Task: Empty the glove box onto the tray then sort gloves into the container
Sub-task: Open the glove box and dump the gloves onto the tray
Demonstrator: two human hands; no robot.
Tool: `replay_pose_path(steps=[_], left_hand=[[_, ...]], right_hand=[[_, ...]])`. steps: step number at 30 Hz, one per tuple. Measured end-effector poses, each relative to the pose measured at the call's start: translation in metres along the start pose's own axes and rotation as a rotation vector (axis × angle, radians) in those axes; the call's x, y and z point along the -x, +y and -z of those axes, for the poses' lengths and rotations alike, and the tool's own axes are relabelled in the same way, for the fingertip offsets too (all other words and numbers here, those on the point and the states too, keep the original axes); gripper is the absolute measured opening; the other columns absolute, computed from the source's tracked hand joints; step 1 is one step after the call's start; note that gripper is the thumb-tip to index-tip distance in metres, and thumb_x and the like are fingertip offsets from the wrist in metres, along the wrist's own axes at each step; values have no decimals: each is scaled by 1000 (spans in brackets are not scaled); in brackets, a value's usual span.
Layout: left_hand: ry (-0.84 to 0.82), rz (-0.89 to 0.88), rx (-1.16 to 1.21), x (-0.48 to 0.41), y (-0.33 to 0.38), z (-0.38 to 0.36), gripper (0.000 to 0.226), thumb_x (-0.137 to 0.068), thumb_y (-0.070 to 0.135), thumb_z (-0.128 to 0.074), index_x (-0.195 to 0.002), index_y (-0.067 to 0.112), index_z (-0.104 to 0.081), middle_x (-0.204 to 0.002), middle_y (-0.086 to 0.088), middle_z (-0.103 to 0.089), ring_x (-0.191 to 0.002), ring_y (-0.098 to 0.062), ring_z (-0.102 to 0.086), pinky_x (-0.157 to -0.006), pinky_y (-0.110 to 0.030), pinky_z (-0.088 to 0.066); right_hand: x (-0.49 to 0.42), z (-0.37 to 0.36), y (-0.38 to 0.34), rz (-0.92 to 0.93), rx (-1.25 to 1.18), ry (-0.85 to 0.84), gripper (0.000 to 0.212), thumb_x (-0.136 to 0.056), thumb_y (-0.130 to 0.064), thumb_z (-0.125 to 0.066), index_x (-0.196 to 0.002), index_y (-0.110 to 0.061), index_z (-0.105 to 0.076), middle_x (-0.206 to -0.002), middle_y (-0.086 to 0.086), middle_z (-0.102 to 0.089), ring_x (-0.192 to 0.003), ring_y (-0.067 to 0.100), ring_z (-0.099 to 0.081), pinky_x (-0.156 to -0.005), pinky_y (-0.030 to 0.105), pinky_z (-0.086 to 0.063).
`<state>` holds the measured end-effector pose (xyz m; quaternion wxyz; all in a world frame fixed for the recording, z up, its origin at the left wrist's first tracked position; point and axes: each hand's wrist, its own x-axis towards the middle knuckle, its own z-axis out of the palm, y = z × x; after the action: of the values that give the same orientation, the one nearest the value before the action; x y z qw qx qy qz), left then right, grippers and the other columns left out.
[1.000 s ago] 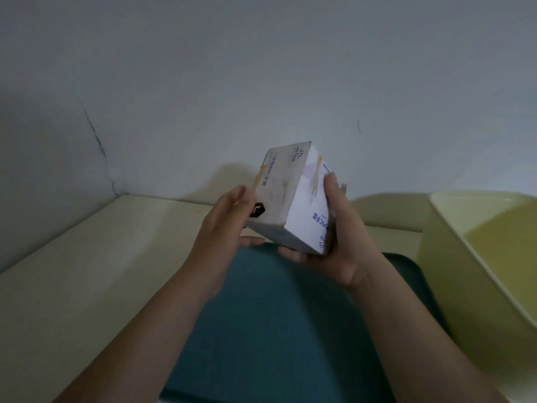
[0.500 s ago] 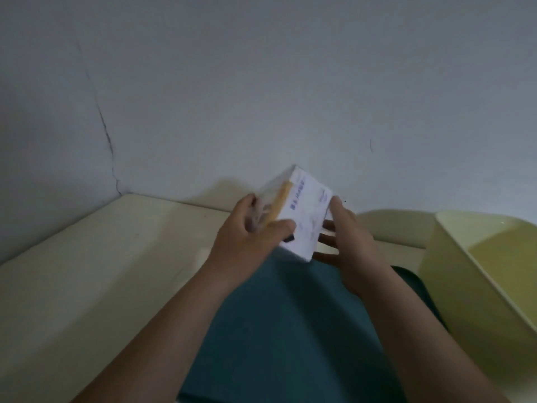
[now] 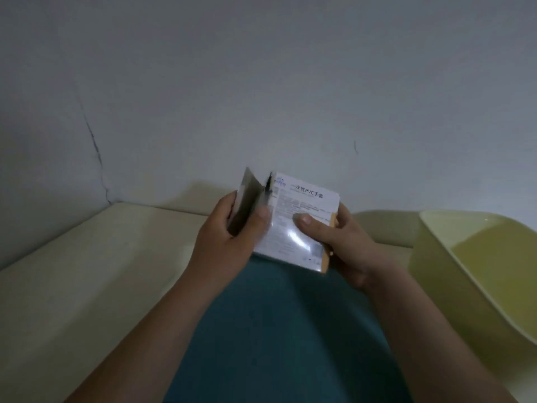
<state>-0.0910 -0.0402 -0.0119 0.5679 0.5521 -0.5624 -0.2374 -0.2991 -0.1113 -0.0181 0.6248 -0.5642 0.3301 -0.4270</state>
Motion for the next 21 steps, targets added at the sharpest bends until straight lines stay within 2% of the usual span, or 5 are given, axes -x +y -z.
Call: replay_pose_path(steps=[4, 8, 10, 13, 21], left_hand=[[101, 36, -180, -9, -25, 12, 43, -97, 42, -67, -137, 32, -59, -125, 18, -69, -114, -4, -65, -99, -33, -55], [305, -375, -656, -8, -21, 11, 54, -92, 18, -70, -143, 18, -54, -138, 3, -51, -122, -18, -51, -97, -28, -44], [193, -422, -464, -3, -10, 2, 33, -94, 16, -69, -127, 22, -67, -119, 15, -62, -103, -3, -60, -85, -16, -48], [-9, -77, -92, 2, -6, -9, 9, -97, 29, -71, -104, 29, -75, -96, 21, -76, -90, 5, -69, -73, -10, -50], [-11, 199, 254, 2, -11, -14, 37, -91, 34, -77, -126, 28, -67, -105, 7, -77, -100, -11, -75, -94, -35, -60]], right_hand=[[5, 14, -11, 11, -39, -66, 61, -82, -20, -80, -138, -17, -54, -129, 13, -71, -113, 36, -71, -90, 49, -60], [4, 19, -10, -17, -40, 32, 62, -79, -28, -84, -135, -26, -57, -126, 6, -73, -112, 35, -72, -100, 64, -52], [5, 17, -9, 4, -14, 49, 61, -80, -23, -84, -134, -27, -57, -125, 7, -73, -110, 36, -72, -98, 68, -51], [7, 15, -11, 30, -58, 28, 59, -83, -12, -80, -136, -19, -55, -126, 12, -72, -111, 39, -72, -94, 66, -54], [6, 17, -9, 19, -164, -55, 62, -76, -14, -79, -135, -10, -59, -128, 18, -70, -114, 41, -70, -90, 58, -58]])
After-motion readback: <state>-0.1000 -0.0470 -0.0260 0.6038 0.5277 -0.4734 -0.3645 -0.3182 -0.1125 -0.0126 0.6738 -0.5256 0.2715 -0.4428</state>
